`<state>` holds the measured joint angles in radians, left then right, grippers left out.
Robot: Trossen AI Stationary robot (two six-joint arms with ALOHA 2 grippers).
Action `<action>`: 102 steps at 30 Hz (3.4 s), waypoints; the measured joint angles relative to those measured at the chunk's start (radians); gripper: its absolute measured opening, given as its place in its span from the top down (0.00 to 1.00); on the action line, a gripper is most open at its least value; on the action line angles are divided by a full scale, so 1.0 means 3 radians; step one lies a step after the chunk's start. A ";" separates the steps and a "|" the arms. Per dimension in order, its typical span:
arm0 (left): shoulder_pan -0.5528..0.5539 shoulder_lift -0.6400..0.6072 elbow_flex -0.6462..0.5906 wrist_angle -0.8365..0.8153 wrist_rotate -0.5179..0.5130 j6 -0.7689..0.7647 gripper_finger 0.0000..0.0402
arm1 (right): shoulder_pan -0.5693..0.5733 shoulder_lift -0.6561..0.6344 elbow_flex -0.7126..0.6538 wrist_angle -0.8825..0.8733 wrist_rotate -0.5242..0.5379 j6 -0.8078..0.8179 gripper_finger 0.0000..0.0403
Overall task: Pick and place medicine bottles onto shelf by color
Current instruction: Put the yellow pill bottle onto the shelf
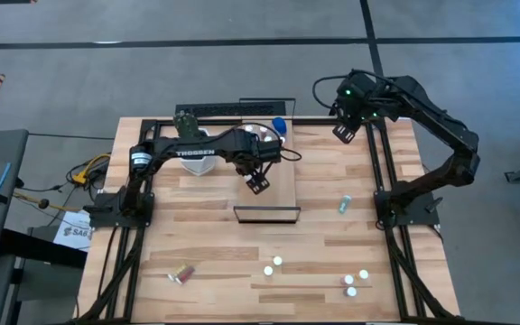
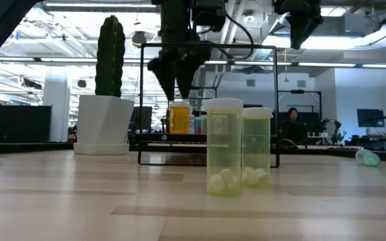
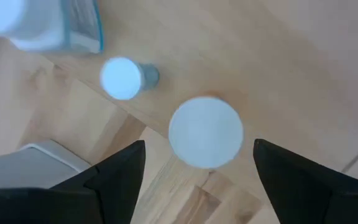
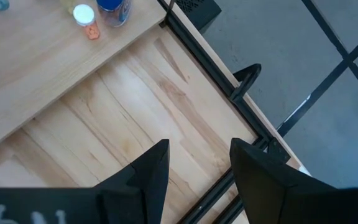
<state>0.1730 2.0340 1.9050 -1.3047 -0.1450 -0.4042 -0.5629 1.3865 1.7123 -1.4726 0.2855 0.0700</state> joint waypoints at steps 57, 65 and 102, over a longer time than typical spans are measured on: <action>-0.1968 -0.0988 0.1333 -0.0702 -0.0493 -0.1397 0.29 | 0.2603 -0.1201 -0.1068 0.0492 -0.0676 0.2865 0.53; -0.1957 -0.0990 0.1335 -0.0484 -0.0441 -0.1493 0.29 | 0.2742 -0.0958 -0.1209 0.0781 -0.0356 0.2244 0.53; -0.3729 -0.0571 0.1331 -0.0896 -0.1661 -0.3185 0.29 | 0.3673 0.0295 -0.1097 0.3428 -0.1033 0.3114 0.53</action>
<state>-0.9457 1.8626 2.3043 -1.5734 -0.6434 -1.3597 0.5390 1.4750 1.3833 -0.4442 -0.0244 1.0041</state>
